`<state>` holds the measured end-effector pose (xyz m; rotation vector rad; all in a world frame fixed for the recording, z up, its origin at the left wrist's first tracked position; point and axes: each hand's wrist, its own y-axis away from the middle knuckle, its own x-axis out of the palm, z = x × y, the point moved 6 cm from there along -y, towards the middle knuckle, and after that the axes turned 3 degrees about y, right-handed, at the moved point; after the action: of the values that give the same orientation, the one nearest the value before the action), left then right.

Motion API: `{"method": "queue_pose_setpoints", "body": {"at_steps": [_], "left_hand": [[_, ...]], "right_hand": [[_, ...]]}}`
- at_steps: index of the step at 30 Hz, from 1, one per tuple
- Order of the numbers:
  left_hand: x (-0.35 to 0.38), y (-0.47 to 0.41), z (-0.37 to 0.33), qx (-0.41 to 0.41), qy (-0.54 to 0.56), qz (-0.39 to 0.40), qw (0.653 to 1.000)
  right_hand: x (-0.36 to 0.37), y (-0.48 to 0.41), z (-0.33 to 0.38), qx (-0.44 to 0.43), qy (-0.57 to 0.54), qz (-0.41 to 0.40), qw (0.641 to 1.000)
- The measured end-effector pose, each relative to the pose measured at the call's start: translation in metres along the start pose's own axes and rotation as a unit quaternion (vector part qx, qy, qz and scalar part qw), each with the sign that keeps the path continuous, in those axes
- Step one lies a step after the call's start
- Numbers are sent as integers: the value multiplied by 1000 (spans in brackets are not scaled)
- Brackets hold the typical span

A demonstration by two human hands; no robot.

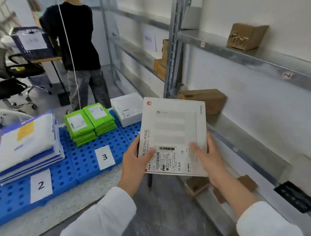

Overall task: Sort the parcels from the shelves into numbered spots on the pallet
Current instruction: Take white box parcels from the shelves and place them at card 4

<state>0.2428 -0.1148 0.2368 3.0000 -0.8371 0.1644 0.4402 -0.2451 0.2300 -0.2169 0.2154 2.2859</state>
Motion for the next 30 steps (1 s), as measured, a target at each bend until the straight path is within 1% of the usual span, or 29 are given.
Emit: {"method": "queue_pose_setpoints", "body": {"at_steps": [2,10,14,18,21,24,30], "left_hand": [[-16,-29,1,-1,-5,-20,1000],[-52,-136,5,-2,6,-44,999],[-64,-181,5,1,-16,-84,996],[-72,-219,14,-12,4,-121,993],[-75,-252,20,-18,-6,-143,990],[-73,-286,20,-24,-30,-161,986],[-74,-353,14,-29,-54,-208,976]], "right_hand": [[24,-31,8,-3,5,23,1000],[92,-146,31,1,15,74,997],[122,-195,41,-9,23,99,995],[149,-248,47,-3,49,126,991],[170,-292,46,8,70,157,985],[188,-339,42,15,57,186,981],[220,-415,66,13,47,243,969]]}}
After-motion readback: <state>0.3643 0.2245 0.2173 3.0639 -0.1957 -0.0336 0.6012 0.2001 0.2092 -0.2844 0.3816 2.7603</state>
